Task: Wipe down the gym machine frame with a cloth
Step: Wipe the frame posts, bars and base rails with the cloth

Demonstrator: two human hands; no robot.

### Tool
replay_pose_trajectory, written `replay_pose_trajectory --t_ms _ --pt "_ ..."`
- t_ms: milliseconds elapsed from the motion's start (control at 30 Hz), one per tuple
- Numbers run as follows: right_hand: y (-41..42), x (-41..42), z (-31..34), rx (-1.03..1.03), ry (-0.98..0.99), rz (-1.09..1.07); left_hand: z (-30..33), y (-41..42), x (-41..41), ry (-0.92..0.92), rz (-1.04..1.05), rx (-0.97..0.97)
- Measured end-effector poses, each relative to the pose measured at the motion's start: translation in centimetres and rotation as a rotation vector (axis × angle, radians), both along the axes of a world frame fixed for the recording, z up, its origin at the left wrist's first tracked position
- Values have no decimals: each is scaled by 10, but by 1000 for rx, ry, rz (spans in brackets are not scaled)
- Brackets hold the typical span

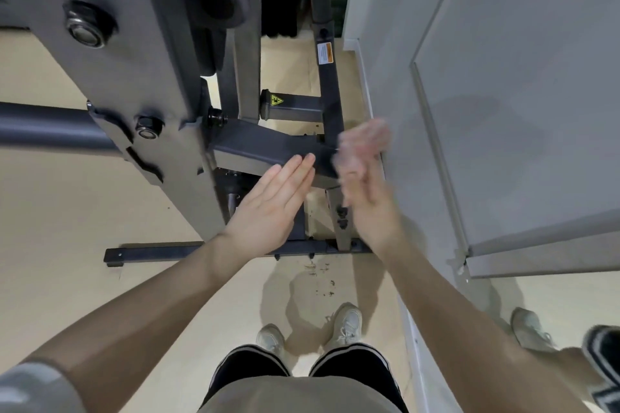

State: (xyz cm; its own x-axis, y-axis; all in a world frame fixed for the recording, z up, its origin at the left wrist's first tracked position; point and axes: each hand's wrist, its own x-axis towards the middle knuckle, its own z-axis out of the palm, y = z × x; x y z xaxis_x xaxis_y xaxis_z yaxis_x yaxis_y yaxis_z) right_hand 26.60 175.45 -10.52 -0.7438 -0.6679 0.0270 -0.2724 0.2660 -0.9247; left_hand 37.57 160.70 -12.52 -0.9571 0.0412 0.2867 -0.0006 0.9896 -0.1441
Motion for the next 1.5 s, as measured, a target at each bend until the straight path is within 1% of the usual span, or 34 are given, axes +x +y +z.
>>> replay_pose_trajectory --t_ms 33,67,100,133,167,200,267,300,333,400,467,500,567,600,633,700,767,833,867,900,933,1000,1033,1100,1133,1167,1200,1233,1300,1333,1367,1400,1467,1500 --pt "-11 1 -6 95 168 93 -1 2 -1 -15 29 -20" --pt "-20 1 -14 141 320 160 -3 4 -2 -24 51 -39" --pt "-24 -3 -22 144 421 188 -4 5 -2 -27 62 -49" --pt "-24 -9 -31 126 472 184 -5 6 -2 -24 70 -49" --pt "-18 -17 -43 122 465 147 -6 7 -2 -21 78 -41" --pt "-10 -22 -50 145 389 85 -6 7 -3 -14 86 -30" --pt "5 -26 -61 258 105 -16 -6 11 -4 -4 117 -16" --pt "8 -24 -61 262 1 -4 -6 14 -5 -4 134 -10" --pt "9 -20 -61 182 -56 37 -7 17 -5 -2 149 -1" --pt "8 -14 -66 9 -78 116 -10 21 -7 -5 165 8" --pt "11 -15 -78 11 31 211 -13 22 -8 -3 186 18" --pt "15 -19 -88 32 40 253 -15 23 -8 -5 204 39" --pt "22 -28 -102 137 -43 230 -20 33 -9 -16 230 101" --pt "24 -32 -103 199 -43 215 -25 41 -9 -28 222 158" --pt "25 -37 -107 206 20 214 -32 49 -7 -37 214 244" --pt "19 -38 -95 126 2 198 -51 64 -2 -9 288 487" --pt "17 -34 -90 14 26 260 -63 74 -3 95 478 830" --pt "14 -34 -100 -24 -14 245 -63 79 -17 181 664 1246" --pt "14 -33 -109 -6 -50 177 -61 79 -26 199 732 1417" --pt "15 -32 -114 18 -94 96 -59 80 -36 211 757 1551" --pt "18 -31 -120 59 -159 38 -58 81 -44 211 750 1638" --pt "20 -29 -123 117 -239 -19 -57 86 -56 198 678 1717" --pt "18 -27 -120 107 -213 -23 -57 90 -60 187 632 1741" --pt "12 -26 -107 -7 -60 17 -63 94 -62 195 622 1788" --pt "8 -26 -104 -51 62 35 -66 95 -62 205 638 1804" --pt "7 -28 -108 -51 142 27 -70 94 -61 215 648 1811" --pt "8 -28 -114 -32 170 13 -75 94 -60 215 642 1813" --pt "10 -26 -122 -30 106 14 -81 92 -58 210 622 1792" --pt "16 -27 -145 30 57 -16 -92 88 -56 157 620 1745" --pt "16 -26 -151 41 148 -27 -95 85 -54 139 625 1760" --pt "14 -25 -154 53 155 -83 -99 82 -52 136 599 1797" --pt "14 -22 -154 70 195 -91 -104 79 -51 129 548 1829" --pt "14 -13 -150 102 107 -132 -115 73 -46 99 485 1879" --pt "14 -11 -148 38 2 -142 -121 71 -45 92 461 1880"
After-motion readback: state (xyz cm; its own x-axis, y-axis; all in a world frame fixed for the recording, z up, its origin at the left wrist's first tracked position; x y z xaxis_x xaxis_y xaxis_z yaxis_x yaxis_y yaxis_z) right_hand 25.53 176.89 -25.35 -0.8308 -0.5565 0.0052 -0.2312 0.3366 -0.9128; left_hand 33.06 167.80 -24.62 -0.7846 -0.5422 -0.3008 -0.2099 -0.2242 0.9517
